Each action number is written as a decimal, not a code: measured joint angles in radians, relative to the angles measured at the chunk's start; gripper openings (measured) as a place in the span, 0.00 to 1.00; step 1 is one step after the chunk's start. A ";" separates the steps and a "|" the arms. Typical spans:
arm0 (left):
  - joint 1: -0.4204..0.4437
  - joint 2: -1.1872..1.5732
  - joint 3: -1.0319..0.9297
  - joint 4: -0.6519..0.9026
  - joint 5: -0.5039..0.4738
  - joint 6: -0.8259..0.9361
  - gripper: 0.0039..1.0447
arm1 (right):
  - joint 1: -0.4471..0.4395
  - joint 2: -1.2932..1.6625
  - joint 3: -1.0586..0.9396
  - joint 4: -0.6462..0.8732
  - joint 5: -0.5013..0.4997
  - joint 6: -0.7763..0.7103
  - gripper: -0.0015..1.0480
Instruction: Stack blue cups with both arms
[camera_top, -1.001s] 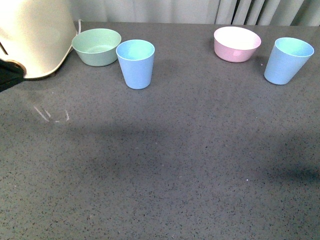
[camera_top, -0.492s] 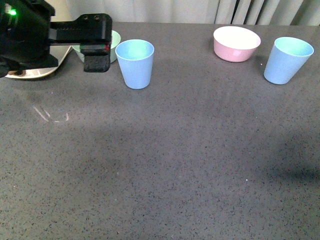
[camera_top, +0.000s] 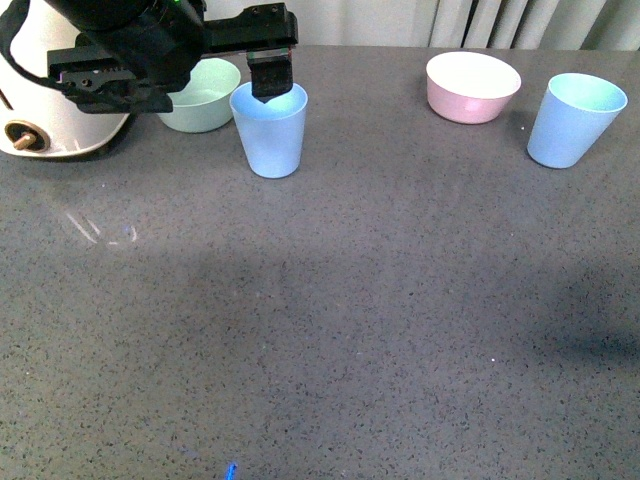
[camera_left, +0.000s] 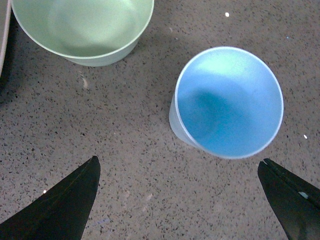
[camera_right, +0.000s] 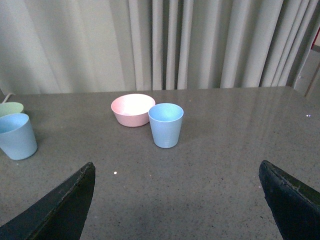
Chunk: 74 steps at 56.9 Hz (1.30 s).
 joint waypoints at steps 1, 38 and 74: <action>0.000 0.009 0.014 -0.008 -0.002 -0.006 0.92 | 0.000 0.000 0.000 0.000 0.000 0.000 0.91; -0.019 0.175 0.230 -0.118 -0.055 -0.072 0.92 | 0.000 0.000 0.000 0.000 0.000 0.000 0.91; -0.073 0.196 0.217 -0.180 -0.093 -0.073 0.06 | 0.000 0.000 0.000 0.000 0.000 0.000 0.91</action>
